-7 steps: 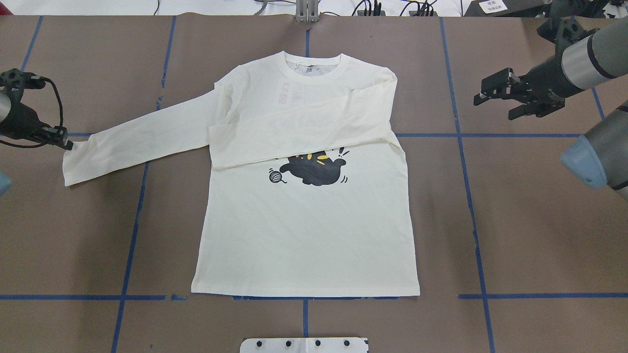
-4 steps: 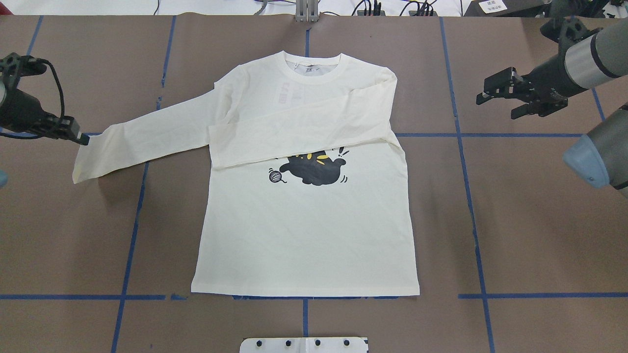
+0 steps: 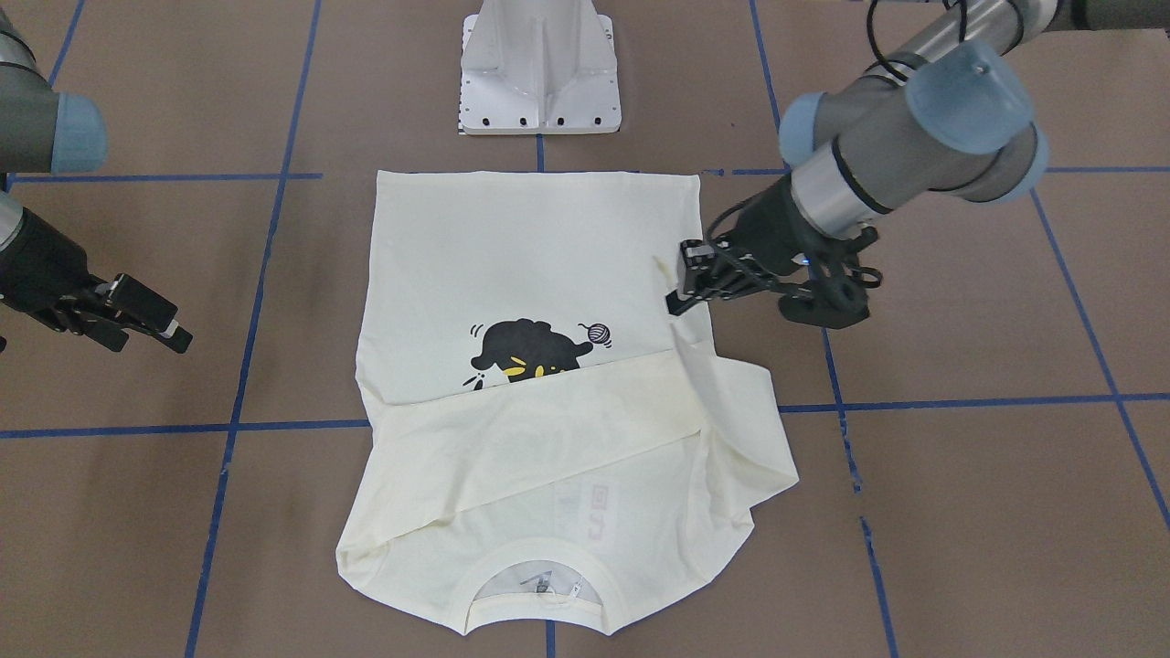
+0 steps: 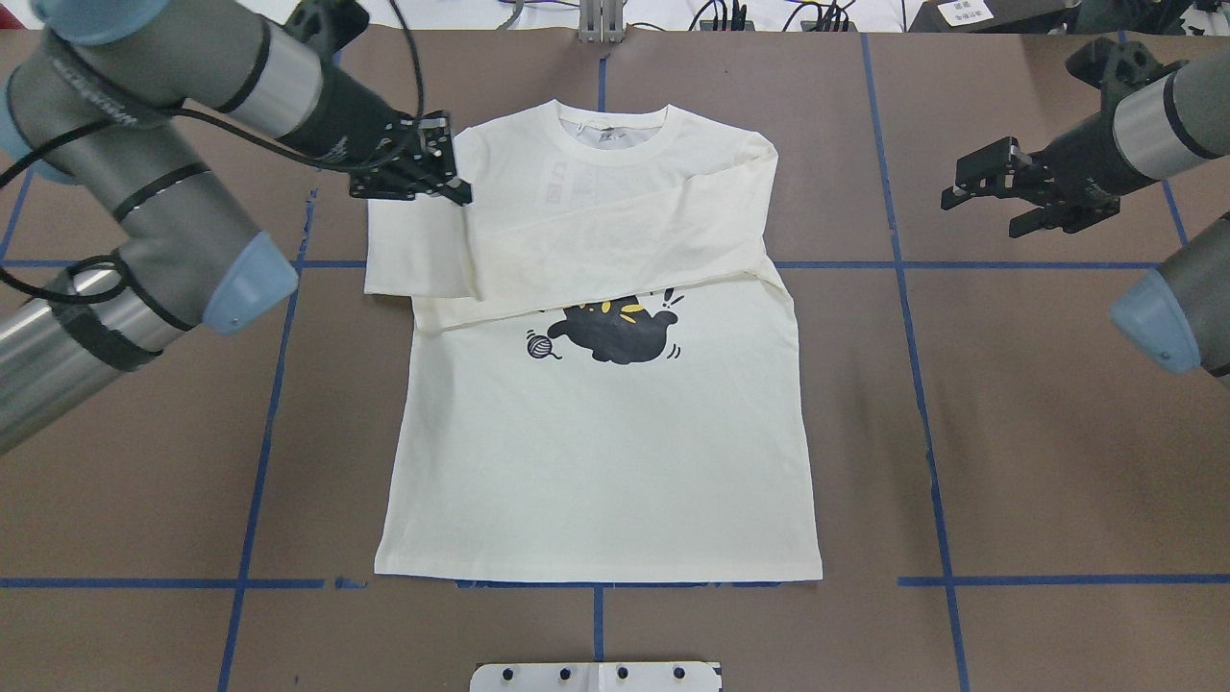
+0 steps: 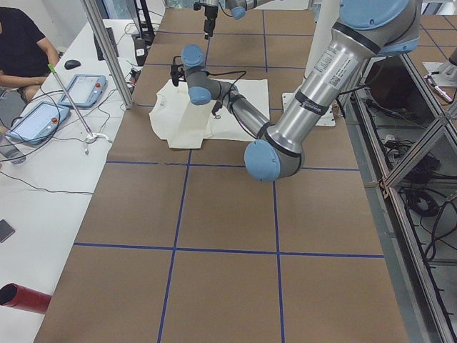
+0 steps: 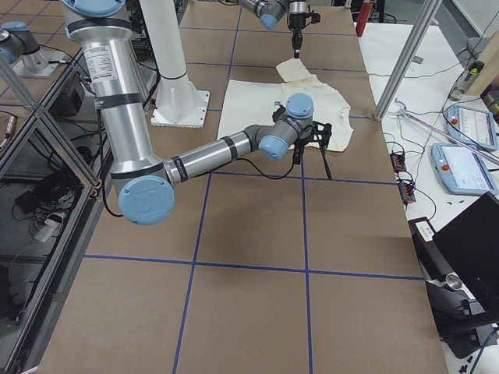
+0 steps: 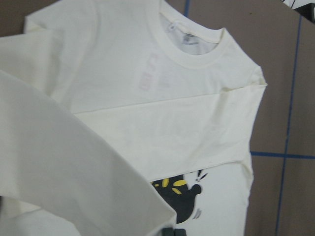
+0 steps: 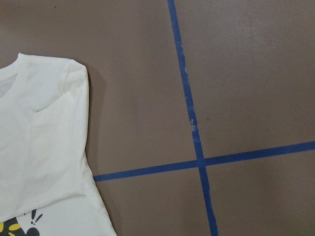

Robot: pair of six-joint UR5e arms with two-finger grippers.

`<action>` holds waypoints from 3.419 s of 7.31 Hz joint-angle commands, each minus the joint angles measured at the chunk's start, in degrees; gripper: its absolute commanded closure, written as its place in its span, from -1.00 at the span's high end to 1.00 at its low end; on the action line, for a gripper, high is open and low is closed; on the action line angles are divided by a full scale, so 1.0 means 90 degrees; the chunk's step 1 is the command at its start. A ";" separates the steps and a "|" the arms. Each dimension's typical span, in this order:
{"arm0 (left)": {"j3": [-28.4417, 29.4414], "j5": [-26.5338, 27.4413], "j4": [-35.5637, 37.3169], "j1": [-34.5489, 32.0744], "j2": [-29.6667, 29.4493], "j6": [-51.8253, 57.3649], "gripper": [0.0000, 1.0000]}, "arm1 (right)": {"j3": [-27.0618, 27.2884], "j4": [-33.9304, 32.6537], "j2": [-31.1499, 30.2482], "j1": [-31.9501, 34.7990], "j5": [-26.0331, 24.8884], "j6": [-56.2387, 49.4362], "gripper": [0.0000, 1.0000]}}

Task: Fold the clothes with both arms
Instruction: 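Grasp the cuff with the left gripper and fold it across the chest, then release the sleeve and draw the left gripper back while the right gripper lowers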

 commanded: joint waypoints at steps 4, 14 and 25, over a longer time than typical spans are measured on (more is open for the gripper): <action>0.2860 0.2397 -0.0367 0.1413 -0.2568 -0.0500 -1.00 | 0.0021 0.0006 -0.0119 0.0127 0.0186 -0.0155 0.99; 0.3851 0.3766 -0.1337 0.2342 -0.3196 -0.1095 0.44 | 0.0372 -0.0004 -0.0412 0.0157 0.0197 -0.0028 1.00; -0.2858 0.3044 0.2189 0.1717 0.1149 0.1073 0.41 | 0.2668 -0.0217 -0.1281 -0.5549 -0.5663 0.5612 0.96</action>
